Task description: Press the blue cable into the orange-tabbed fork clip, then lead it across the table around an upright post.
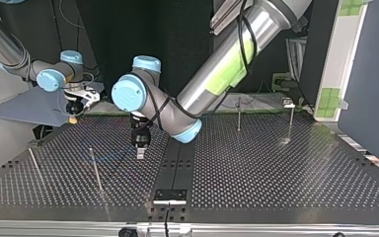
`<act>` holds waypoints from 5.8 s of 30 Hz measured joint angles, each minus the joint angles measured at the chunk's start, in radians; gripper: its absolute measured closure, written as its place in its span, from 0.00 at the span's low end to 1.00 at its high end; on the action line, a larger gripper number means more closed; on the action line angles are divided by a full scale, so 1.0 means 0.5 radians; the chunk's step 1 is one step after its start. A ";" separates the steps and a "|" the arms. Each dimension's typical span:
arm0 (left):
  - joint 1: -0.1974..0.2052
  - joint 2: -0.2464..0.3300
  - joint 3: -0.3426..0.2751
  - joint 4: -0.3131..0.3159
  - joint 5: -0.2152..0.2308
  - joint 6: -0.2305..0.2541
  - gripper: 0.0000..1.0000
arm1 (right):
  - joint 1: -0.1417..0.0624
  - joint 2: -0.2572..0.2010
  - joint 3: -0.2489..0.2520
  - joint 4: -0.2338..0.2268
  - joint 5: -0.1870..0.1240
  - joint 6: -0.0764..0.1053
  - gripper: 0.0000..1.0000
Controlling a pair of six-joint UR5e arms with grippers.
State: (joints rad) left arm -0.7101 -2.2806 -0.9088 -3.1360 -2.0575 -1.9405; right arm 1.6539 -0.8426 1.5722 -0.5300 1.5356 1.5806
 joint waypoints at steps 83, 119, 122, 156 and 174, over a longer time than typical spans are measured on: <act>0.177 -0.087 0.129 -0.134 0.134 -0.041 0.00 | -0.213 0.549 0.018 -0.450 0.083 0.062 1.00; 0.144 0.148 0.116 -0.661 0.113 0.393 0.00 | -0.214 0.548 0.003 -0.414 0.088 0.036 1.00; 0.127 0.148 0.117 -0.605 0.174 0.455 0.00 | -0.215 0.548 0.000 -0.413 0.087 0.036 1.00; 0.033 0.149 0.122 -0.489 0.690 0.736 0.00 | -0.220 0.548 -0.025 -0.374 0.087 0.036 1.00; 0.006 0.172 0.069 -0.580 0.624 0.744 0.00 | -0.218 0.548 -0.037 -0.360 0.089 0.039 1.00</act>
State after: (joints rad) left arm -0.7071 -2.1947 -0.8742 -3.4259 -1.7454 -1.5685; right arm 1.5447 -0.5686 1.5539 -0.7098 1.5803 1.6000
